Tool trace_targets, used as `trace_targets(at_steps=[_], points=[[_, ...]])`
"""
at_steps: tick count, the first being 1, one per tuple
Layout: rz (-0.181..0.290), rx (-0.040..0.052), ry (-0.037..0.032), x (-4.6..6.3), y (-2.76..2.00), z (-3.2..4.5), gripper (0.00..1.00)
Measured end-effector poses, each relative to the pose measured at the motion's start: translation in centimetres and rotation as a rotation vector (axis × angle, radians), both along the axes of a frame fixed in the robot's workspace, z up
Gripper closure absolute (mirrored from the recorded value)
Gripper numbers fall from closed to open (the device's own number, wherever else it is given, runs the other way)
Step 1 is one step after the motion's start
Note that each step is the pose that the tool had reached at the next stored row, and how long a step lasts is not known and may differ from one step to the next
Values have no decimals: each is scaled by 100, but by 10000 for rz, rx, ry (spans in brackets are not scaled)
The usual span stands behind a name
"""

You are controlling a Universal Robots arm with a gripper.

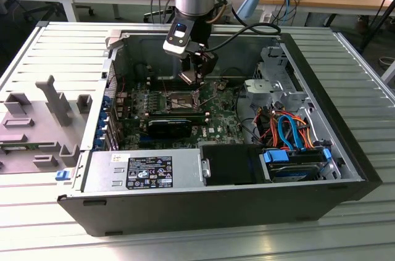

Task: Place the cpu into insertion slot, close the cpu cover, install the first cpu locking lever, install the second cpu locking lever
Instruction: 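Place the cpu into insertion slot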

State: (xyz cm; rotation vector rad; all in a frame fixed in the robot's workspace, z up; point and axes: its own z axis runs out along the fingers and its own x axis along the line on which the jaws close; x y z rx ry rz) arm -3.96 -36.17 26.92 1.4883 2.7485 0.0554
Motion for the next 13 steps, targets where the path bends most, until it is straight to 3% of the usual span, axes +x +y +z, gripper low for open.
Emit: trace_targets(at_steps=[13], points=[[-77,0,0,0,0,-2,45]])
